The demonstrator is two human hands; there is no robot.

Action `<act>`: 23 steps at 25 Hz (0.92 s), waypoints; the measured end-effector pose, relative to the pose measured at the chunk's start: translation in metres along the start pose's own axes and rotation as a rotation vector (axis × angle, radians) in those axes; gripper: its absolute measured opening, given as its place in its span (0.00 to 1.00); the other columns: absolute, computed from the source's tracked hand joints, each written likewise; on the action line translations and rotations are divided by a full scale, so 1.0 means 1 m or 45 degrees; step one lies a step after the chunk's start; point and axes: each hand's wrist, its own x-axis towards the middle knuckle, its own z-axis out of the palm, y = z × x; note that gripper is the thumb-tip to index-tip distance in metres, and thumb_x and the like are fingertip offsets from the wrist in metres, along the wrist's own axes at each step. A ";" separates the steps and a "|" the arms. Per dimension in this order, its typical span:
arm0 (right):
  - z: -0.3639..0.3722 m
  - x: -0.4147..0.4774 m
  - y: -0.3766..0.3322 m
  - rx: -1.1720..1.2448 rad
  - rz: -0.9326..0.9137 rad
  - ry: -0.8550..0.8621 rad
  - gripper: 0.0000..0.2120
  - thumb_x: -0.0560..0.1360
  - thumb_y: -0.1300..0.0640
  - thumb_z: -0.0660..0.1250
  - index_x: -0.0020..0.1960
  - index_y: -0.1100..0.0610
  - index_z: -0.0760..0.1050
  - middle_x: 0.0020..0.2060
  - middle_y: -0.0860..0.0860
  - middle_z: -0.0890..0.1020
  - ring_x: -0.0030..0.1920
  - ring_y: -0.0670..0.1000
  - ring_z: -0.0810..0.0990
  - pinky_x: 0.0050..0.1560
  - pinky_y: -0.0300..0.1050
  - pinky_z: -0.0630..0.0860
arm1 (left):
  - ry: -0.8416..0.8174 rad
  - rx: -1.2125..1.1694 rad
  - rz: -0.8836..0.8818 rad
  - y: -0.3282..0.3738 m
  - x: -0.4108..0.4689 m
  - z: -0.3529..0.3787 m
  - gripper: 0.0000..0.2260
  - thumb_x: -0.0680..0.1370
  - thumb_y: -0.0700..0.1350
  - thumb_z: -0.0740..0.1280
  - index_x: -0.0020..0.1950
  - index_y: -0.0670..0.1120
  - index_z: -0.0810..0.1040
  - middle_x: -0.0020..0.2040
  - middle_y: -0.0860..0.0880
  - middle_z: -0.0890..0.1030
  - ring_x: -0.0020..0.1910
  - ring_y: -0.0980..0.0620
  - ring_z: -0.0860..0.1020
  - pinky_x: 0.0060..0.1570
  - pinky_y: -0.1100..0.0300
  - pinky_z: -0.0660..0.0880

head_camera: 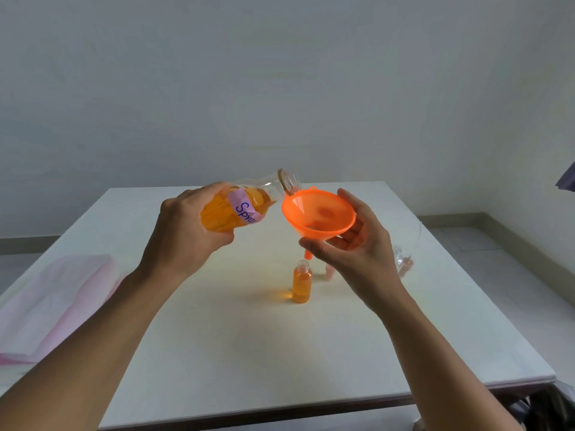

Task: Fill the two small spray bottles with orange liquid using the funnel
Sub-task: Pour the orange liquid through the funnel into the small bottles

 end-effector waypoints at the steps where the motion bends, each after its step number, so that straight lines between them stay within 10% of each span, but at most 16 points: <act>1: -0.004 0.002 -0.004 0.022 0.000 0.025 0.44 0.62 0.60 0.85 0.72 0.46 0.69 0.59 0.41 0.79 0.56 0.39 0.83 0.51 0.36 0.82 | 0.008 -0.021 0.003 0.004 0.002 0.001 0.32 0.63 0.42 0.81 0.66 0.52 0.77 0.53 0.47 0.81 0.47 0.46 0.77 0.41 0.56 0.77; 23: -0.112 0.009 0.013 -0.108 0.071 0.332 0.48 0.59 0.51 0.86 0.74 0.46 0.67 0.63 0.49 0.81 0.57 0.48 0.85 0.58 0.49 0.83 | -0.061 -0.186 0.092 0.087 0.026 0.084 0.34 0.65 0.47 0.82 0.69 0.51 0.74 0.59 0.48 0.80 0.50 0.52 0.75 0.41 0.66 0.70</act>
